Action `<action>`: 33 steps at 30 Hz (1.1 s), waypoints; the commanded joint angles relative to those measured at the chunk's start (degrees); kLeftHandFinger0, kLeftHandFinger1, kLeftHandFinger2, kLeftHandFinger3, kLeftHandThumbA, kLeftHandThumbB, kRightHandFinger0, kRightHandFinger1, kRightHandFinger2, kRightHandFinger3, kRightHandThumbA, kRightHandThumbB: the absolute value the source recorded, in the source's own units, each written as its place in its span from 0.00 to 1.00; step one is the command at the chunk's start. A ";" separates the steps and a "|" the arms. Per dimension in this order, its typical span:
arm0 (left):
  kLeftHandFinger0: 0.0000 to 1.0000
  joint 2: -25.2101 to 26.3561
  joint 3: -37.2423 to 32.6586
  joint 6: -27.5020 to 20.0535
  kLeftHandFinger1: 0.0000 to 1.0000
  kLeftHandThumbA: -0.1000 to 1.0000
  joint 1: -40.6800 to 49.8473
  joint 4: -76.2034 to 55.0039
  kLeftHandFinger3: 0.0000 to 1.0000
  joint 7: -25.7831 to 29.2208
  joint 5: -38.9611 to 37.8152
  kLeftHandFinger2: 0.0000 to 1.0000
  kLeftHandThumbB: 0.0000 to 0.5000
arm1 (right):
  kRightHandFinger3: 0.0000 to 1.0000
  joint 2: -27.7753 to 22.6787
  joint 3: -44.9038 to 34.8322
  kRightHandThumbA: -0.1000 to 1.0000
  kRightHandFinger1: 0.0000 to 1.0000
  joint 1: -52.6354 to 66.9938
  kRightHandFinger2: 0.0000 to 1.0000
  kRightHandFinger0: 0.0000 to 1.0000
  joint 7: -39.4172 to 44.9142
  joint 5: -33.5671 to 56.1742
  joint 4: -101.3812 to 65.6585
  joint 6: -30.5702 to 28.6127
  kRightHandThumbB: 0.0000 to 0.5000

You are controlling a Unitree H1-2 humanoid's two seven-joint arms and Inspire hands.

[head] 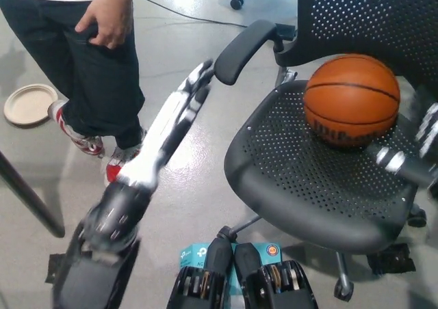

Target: The robot grabs the basketball from a person using both hands and then drops it on the black chair in the front

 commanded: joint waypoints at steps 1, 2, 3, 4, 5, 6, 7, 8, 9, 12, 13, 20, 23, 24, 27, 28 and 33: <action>1.00 2.50 2.66 -2.65 1.00 1.00 5.97 -6.73 1.00 -2.30 -4.26 1.00 0.38 | 1.00 2.53 3.05 1.00 1.00 3.08 1.00 1.00 0.39 -7.24 0.26 -13.41 0.38; 1.00 3.01 3.90 -4.76 1.00 1.00 8.86 -5.47 1.00 -2.42 -6.03 1.00 0.34 | 1.00 3.68 3.57 1.00 1.00 3.98 1.00 1.00 -0.29 -8.02 3.41 -15.51 0.35; 1.00 3.14 4.42 -5.60 1.00 1.00 10.33 -5.02 1.00 -2.58 -6.80 1.00 0.33 | 1.00 4.28 3.66 1.00 1.00 4.62 1.00 1.00 -0.41 -7.96 4.39 -15.97 0.35; 1.00 3.33 4.92 -5.73 1.00 1.00 11.40 -4.68 1.00 -2.83 -7.46 1.00 0.33 | 1.00 4.70 3.80 1.00 1.00 5.04 1.00 1.00 -0.54 -8.08 5.39 -16.60 0.34; 1.00 3.48 5.76 -5.84 1.00 1.00 13.35 -3.74 1.00 -2.59 -7.79 1.00 0.34 | 1.00 5.30 3.77 1.00 1.00 5.63 1.00 1.00 -0.64 -7.86 7.07 -17.22 0.35; 1.00 3.32 6.54 -6.33 1.00 1.00 14.56 -2.75 1.00 -2.22 -8.16 1.00 0.35 | 1.00 5.77 3.51 1.00 1.00 6.11 1.00 1.00 -0.45 -7.18 8.13 -17.58 0.34; 1.00 3.30 7.62 -7.73 1.00 1.00 16.13 -0.46 1.00 -1.83 -8.57 1.00 0.32 | 1.00 6.15 3.37 1.00 1.00 6.80 1.00 1.00 -0.34 -7.03 10.30 -19.39 0.31; 1.00 3.39 8.27 -9.57 1.00 1.00 17.30 2.17 1.00 -1.21 -8.04 1.00 0.28 | 1.00 6.93 2.92 1.00 1.00 7.54 1.00 1.00 -0.29 -6.15 11.94 -20.49 0.32; 1.00 3.30 8.85 -10.60 1.00 1.00 18.15 3.96 1.00 -0.93 -8.04 1.00 0.26 | 1.00 7.51 2.50 1.00 1.00 8.13 1.00 1.00 0.30 -4.94 13.13 -21.52 0.28; 1.00 3.02 10.21 -13.99 1.00 1.00 19.44 10.36 1.00 0.65 -6.60 1.00 0.22 | 1.00 7.79 1.81 1.00 1.00 9.12 1.00 1.00 1.30 -3.65 17.90 -23.74 0.26; 1.00 3.10 10.47 -14.80 1.00 1.00 19.61 11.91 1.00 0.80 -6.25 1.00 0.20 | 1.00 7.94 1.70 1.00 1.00 9.43 1.00 1.00 1.36 -3.52 18.67 -24.54 0.24; 1.00 2.97 12.45 -18.31 1.00 1.00 20.57 18.08 1.00 0.36 -6.73 1.00 0.21 | 1.00 7.64 2.18 1.00 1.00 10.86 1.00 1.00 1.06 -5.77 22.59 -29.21 0.24; 1.00 3.08 12.36 -18.77 1.00 1.00 21.13 18.50 1.00 -0.09 -6.31 1.00 0.18 | 1.00 7.66 2.33 1.00 1.00 11.06 1.00 1.00 0.91 -6.20 22.65 -29.95 0.28; 1.00 2.94 12.34 -18.85 1.00 1.00 21.73 18.22 1.00 0.08 -5.97 1.00 0.18 | 1.00 7.68 2.40 1.00 1.00 11.63 1.00 1.00 1.02 -6.21 22.36 -30.40 0.27; 1.00 2.66 12.13 -18.66 1.00 1.00 23.53 17.01 1.00 0.44 -4.83 1.00 0.15 | 1.00 7.72 2.05 1.00 1.00 13.52 1.00 1.00 1.79 -5.00 21.55 -31.63 0.27; 1.00 2.62 12.06 -18.74 1.00 1.00 23.85 16.85 1.00 0.57 -4.49 1.00 0.15 | 1.00 7.60 1.96 1.00 1.00 13.88 1.00 1.00 2.04 -4.86 21.48 -31.77 0.28; 1.00 2.55 11.72 -19.07 1.00 1.00 24.59 16.86 1.00 0.47 -3.90 1.00 0.13 | 1.00 7.72 0.94 1.00 1.00 15.15 1.00 1.00 2.63 -4.38 20.83 -31.78 0.30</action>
